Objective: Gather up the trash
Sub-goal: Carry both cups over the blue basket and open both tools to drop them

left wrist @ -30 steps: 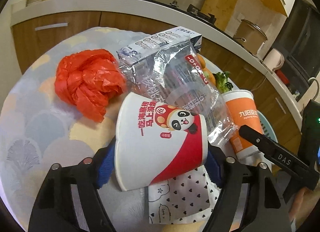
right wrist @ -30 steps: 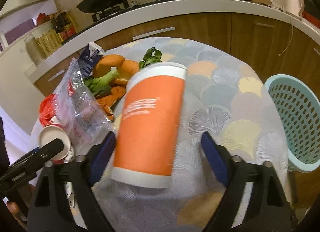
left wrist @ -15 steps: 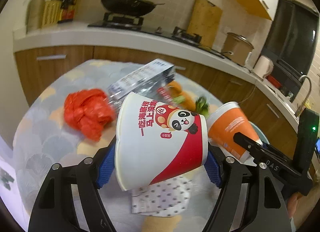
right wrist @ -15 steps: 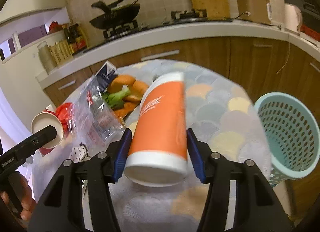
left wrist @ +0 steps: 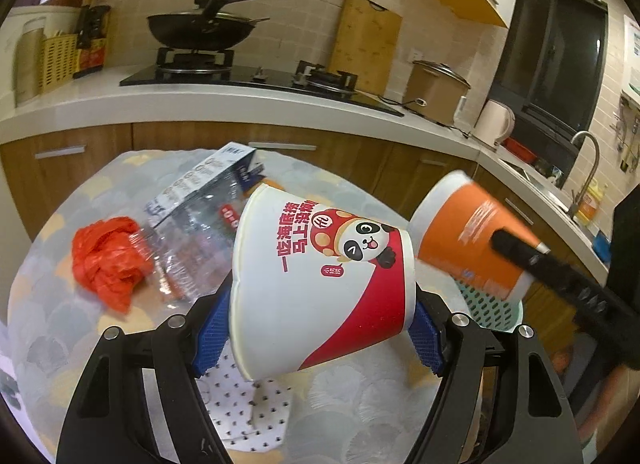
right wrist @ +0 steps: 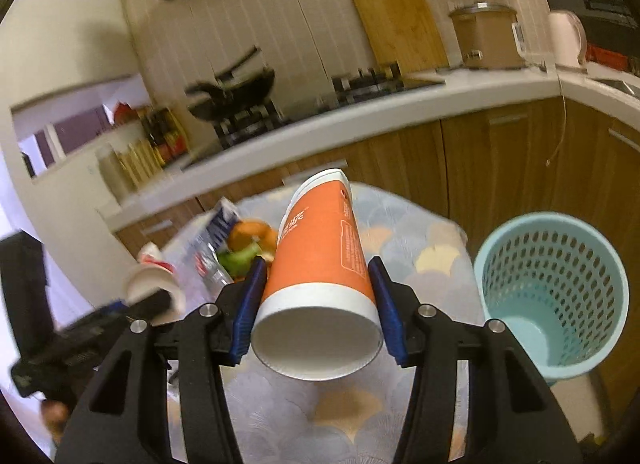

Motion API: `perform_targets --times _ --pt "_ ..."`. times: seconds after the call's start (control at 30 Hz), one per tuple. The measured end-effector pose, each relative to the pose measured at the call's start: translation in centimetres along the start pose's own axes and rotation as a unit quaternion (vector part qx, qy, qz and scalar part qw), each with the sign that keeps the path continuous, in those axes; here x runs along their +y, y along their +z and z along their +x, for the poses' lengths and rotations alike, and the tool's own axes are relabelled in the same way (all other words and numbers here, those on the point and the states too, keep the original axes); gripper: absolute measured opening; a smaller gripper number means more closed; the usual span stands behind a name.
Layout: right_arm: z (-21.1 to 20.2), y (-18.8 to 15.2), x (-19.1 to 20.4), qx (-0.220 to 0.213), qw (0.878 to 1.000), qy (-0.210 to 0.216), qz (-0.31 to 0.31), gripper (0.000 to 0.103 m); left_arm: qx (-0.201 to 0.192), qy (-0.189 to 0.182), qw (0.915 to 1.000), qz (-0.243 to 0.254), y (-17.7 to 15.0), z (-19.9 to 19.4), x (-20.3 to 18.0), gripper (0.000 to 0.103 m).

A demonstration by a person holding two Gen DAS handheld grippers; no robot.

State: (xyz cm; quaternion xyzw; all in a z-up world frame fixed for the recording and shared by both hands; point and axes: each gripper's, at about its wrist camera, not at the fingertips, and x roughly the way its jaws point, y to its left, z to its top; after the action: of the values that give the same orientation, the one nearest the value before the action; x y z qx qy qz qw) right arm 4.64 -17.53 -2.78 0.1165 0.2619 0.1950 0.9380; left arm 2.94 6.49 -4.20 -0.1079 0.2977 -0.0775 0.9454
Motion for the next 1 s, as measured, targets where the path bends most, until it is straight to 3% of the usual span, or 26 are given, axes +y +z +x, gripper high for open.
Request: perform_targets --times 0.17,0.3,0.5,0.7,0.87,1.0 --pt "-1.2 0.6 -1.3 -0.017 0.999 -0.036 -0.006 0.048 -0.005 -0.016 0.9997 0.020 1.0 0.8 -2.4 0.073" --pt "-1.7 0.4 -5.0 -0.018 0.998 -0.059 0.026 0.048 0.000 -0.038 0.9982 0.047 1.6 2.6 -6.0 0.073" --pt "-3.4 -0.8 -12.7 -0.023 0.988 -0.133 0.071 0.049 0.025 -0.080 0.9933 0.079 1.9 7.0 -12.1 0.073" --pt "-2.4 -3.1 -20.0 0.019 0.972 -0.206 0.110 0.049 0.080 -0.127 0.9832 0.103 0.8 13.9 -18.5 0.073" --pt "-1.1 -4.4 -22.7 0.051 0.964 -0.231 0.121 0.049 0.132 -0.144 0.9728 0.125 -1.0 19.4 -22.4 0.073" --pt "0.2 -5.1 -23.8 0.074 0.960 -0.238 0.128 0.049 0.167 -0.149 0.9675 0.116 -2.0 22.8 -23.6 0.073"
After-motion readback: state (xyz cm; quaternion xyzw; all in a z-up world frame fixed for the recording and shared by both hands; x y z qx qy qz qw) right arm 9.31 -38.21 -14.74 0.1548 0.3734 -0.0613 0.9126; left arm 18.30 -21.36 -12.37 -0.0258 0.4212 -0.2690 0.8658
